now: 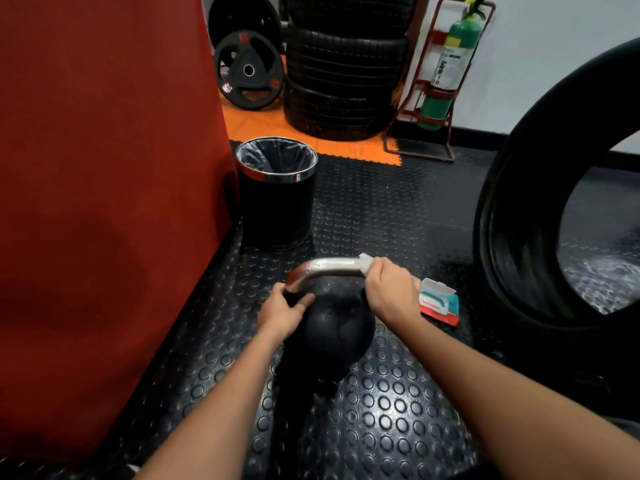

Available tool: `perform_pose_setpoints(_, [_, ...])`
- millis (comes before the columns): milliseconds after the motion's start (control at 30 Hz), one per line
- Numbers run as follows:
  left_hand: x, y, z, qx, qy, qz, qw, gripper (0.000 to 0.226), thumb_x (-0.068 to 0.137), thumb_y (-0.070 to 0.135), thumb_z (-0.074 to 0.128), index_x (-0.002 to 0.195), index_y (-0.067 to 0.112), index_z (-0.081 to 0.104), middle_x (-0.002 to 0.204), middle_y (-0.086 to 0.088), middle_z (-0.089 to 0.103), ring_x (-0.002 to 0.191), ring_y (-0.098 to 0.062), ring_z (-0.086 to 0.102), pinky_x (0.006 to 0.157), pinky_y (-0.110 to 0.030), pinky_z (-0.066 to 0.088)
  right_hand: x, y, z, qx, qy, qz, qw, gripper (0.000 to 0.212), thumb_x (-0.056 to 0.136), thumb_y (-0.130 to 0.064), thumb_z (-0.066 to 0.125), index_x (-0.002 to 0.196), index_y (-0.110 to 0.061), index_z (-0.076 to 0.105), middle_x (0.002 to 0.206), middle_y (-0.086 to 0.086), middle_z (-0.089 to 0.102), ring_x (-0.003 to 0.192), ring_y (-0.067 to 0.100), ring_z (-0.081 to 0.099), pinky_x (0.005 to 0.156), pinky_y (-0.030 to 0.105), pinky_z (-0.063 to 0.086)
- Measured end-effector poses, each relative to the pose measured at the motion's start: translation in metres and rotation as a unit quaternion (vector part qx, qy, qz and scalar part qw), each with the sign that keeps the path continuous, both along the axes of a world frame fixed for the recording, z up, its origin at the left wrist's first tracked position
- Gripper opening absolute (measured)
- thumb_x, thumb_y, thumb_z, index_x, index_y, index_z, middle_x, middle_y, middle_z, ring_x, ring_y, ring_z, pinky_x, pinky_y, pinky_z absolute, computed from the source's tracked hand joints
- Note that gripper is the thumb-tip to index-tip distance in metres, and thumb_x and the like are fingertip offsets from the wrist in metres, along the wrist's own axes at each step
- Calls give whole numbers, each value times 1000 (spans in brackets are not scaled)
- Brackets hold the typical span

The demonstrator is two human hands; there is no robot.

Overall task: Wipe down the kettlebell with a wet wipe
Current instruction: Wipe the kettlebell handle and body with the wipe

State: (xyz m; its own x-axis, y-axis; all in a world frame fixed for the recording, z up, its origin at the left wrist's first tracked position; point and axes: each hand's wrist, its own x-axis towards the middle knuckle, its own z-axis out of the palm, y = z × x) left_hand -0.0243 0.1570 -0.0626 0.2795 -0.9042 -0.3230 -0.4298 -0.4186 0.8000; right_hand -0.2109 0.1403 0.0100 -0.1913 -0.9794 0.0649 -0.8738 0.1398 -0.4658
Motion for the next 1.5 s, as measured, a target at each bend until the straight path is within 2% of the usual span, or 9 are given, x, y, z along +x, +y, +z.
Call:
perform_pose_setpoints(233, [1,-2,-3,-1,-4,-1,1000,41,82,54,68,107,28,49,103,4,60,91,-19,54,76,-29,40,11,7,-11,-95,33,216,971,36,108,-30,33,135,-22,55,133,-8,58,135,11,44,121,42,19])
perform_pose_setpoints(433, [2,-1,-3,-2,-2,-4,1000,43,83,55,67,110,27,51,104,5,60,91,-19,56,76,-30,42,2,1,-7,-34,-38,48,998,35,105,-28,26,78,-28,48,83,-9,58,93,20,58,106,42,32])
perform_pose_setpoints(667, [1,-2,-4,-11,-16,2,1000,39,81,55,69,103,30,48,100,6,58,89,-18,53,76,-27,39,22,9,-9,-100,50,221,969,34,106,-28,37,132,-22,57,134,-7,59,139,14,42,121,42,14])
perform_pose_setpoints(900, [1,-1,-5,-6,-13,0,1000,39,83,56,67,104,31,46,100,6,57,89,-18,52,76,-28,40,4,-1,-4,-34,-30,33,998,33,100,-29,30,87,-24,59,84,-6,61,92,20,59,108,42,30])
perform_pose_setpoints(1000, [2,-2,-6,-11,-13,1,1000,39,82,55,68,105,30,48,101,6,57,90,-17,52,76,-28,39,16,-2,-1,-44,18,101,994,34,101,-28,29,95,-22,61,93,-6,62,98,18,59,114,43,26])
perform_pose_setpoints(1133, [1,-2,-7,-12,-9,3,1000,40,82,55,69,106,30,49,102,6,59,91,-18,54,77,-29,41,10,6,-17,-109,69,203,971,39,106,-31,30,134,-25,55,131,-11,58,133,10,45,120,43,15])
perform_pose_setpoints(1200, [1,-2,-8,-11,-11,0,1000,41,83,55,68,108,30,49,102,7,58,91,-18,54,77,-28,40,1,7,-19,-102,56,180,977,36,107,-31,29,130,-27,58,127,-13,60,130,8,46,121,43,14])
perform_pose_setpoints(1333, [2,-2,-7,-10,-18,0,1000,43,83,55,67,111,28,49,101,7,57,90,-17,52,77,-28,39,1,-1,-8,-39,-3,66,997,35,102,-23,26,77,-24,51,84,-8,60,97,20,58,115,47,24])
perform_pose_setpoints(1500, [2,-4,-10,-15,-22,-2,1000,43,81,57,69,106,28,49,102,4,60,92,-21,56,75,-29,40,26,4,-5,-68,30,170,983,34,105,-30,31,111,-23,64,116,-8,64,122,15,53,119,45,16])
